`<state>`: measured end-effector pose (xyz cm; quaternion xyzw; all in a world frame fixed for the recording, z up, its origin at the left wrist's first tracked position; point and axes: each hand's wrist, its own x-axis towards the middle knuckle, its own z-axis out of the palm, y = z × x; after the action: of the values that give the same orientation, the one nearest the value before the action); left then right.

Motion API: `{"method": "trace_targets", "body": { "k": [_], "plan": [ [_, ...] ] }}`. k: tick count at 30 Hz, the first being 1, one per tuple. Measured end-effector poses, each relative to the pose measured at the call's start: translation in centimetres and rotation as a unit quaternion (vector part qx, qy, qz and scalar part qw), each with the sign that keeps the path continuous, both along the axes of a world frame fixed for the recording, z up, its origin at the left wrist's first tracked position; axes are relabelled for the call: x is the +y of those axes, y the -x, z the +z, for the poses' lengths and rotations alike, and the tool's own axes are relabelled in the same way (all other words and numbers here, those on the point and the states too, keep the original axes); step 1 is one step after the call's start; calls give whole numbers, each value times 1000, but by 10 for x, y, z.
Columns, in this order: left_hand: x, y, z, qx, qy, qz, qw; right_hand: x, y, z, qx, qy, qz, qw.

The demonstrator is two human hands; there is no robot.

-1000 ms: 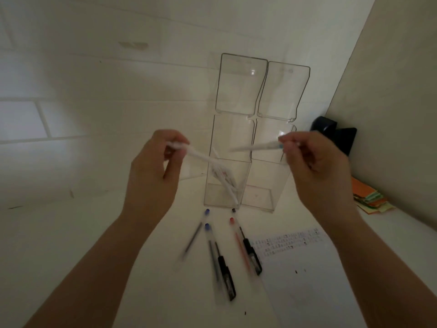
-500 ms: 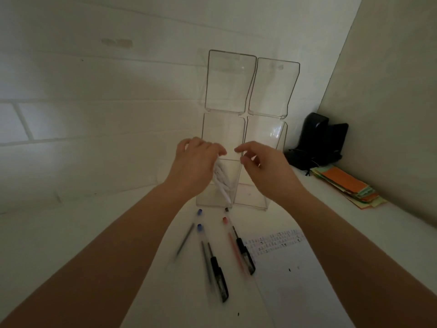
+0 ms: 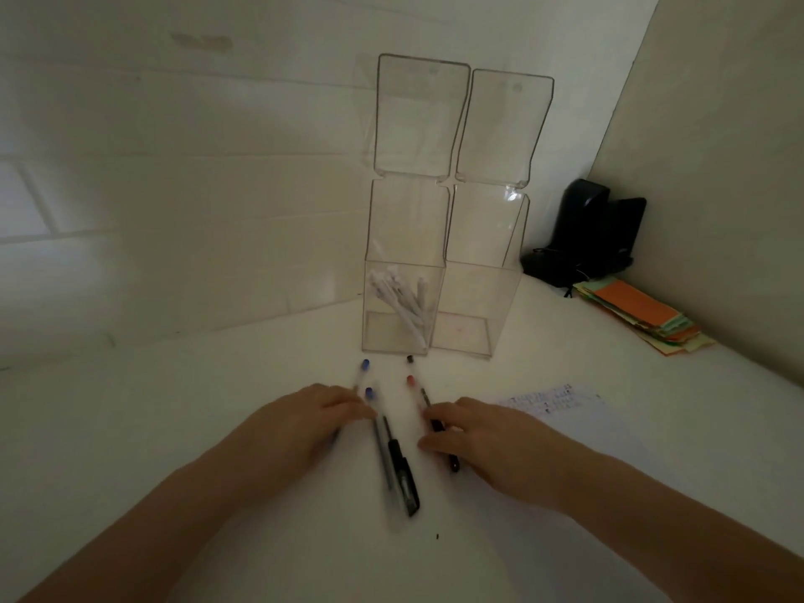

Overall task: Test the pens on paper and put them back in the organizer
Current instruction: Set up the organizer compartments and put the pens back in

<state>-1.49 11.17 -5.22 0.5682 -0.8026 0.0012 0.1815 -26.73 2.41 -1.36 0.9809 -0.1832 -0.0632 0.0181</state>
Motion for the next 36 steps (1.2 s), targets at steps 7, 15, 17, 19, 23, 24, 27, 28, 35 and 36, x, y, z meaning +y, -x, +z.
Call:
{"method": "trace_targets", "body": {
  "k": [7,15,17,19,23,24,27,28,35,36],
  "plan": [
    [7,28,16,-168,88,-122,974,-7,-2,-2,-3,125,139,982],
    [-5,56,23,-190,120,-154,962,-2,7,-8,-37,138,166,976],
    [-11,61,23,-178,116,-169,962,-3,9,-9,-54,138,168,975],
    [-16,63,22,-185,102,-179,961,-3,10,-11,-66,141,173,973],
    [-18,62,18,-206,101,-167,959,-3,11,-14,-98,154,183,966],
    [-18,61,17,-206,104,-162,959,-3,12,-14,-104,162,187,963],
    [-16,57,10,-193,107,-154,963,-5,12,-17,-121,185,214,952],
    [-16,56,9,-187,108,-150,965,-5,12,-18,-118,187,221,950],
    [-24,58,59,160,154,-16,975,-16,26,20,-397,90,97,908],
    [-27,64,75,251,159,-14,955,-20,29,36,-479,49,50,875]
  ]
}}
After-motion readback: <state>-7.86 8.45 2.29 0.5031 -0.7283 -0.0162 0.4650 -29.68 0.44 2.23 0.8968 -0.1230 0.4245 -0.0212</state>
